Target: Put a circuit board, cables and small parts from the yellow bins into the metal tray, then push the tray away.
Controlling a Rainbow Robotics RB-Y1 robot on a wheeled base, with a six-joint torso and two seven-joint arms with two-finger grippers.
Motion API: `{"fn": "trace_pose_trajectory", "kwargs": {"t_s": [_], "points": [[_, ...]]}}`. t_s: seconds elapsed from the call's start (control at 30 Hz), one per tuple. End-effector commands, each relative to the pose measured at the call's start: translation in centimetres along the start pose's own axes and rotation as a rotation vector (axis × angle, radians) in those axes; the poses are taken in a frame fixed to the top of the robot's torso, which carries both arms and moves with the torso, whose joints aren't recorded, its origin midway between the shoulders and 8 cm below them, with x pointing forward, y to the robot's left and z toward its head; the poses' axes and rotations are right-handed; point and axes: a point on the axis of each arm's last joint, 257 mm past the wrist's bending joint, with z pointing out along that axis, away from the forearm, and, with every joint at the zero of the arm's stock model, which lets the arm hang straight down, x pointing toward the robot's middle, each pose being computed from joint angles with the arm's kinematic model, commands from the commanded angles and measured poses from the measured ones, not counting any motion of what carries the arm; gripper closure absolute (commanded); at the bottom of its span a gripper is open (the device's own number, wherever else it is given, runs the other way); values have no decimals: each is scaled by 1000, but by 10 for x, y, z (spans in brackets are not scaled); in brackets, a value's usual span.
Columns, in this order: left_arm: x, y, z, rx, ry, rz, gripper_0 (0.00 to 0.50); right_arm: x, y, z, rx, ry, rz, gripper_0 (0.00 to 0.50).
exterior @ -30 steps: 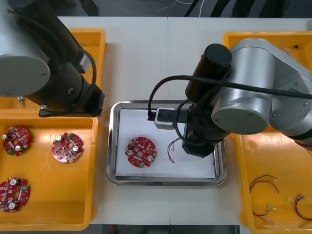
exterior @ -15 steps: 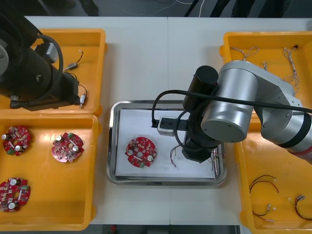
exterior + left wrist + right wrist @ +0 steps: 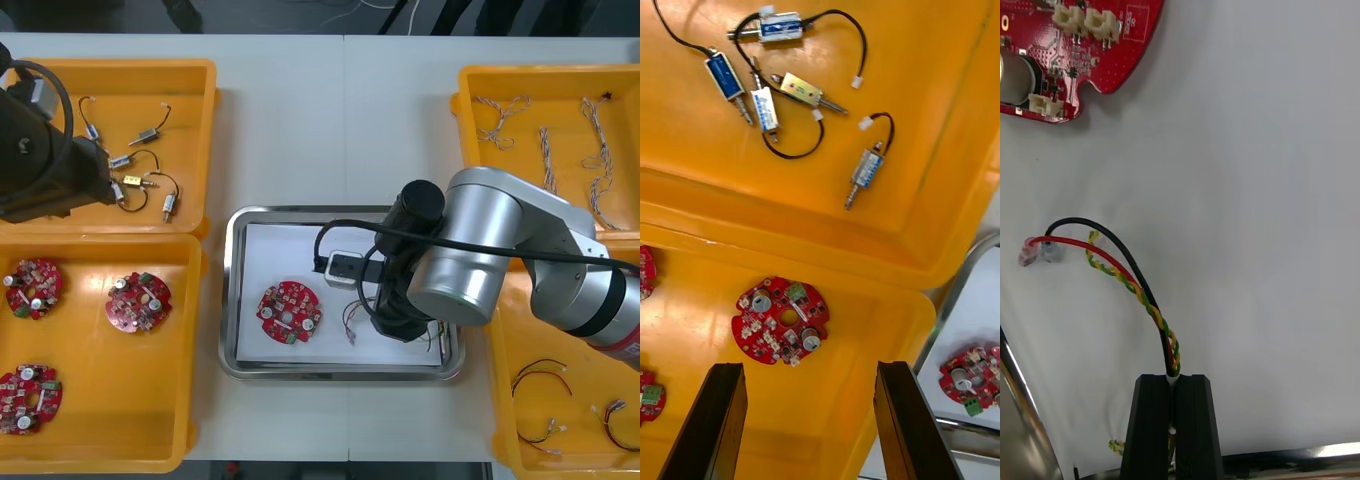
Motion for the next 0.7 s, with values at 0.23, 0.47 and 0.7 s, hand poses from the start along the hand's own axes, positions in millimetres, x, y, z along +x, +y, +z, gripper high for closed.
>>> {"fn": "trace_pose_trajectory", "kwargs": {"t_s": [0.23, 0.47, 0.7], "points": [[-42, 65, 1, -119, -20, -11, 0, -1, 24, 16, -2, -2, 19, 500], [-52, 93, 15, -173, -3, 1, 0, -7, 19, 15, 29, -10, 21, 454], [-65, 108, 23, -198, -16, 35, 0, -8, 16, 15, 37, -11, 27, 0]]}}
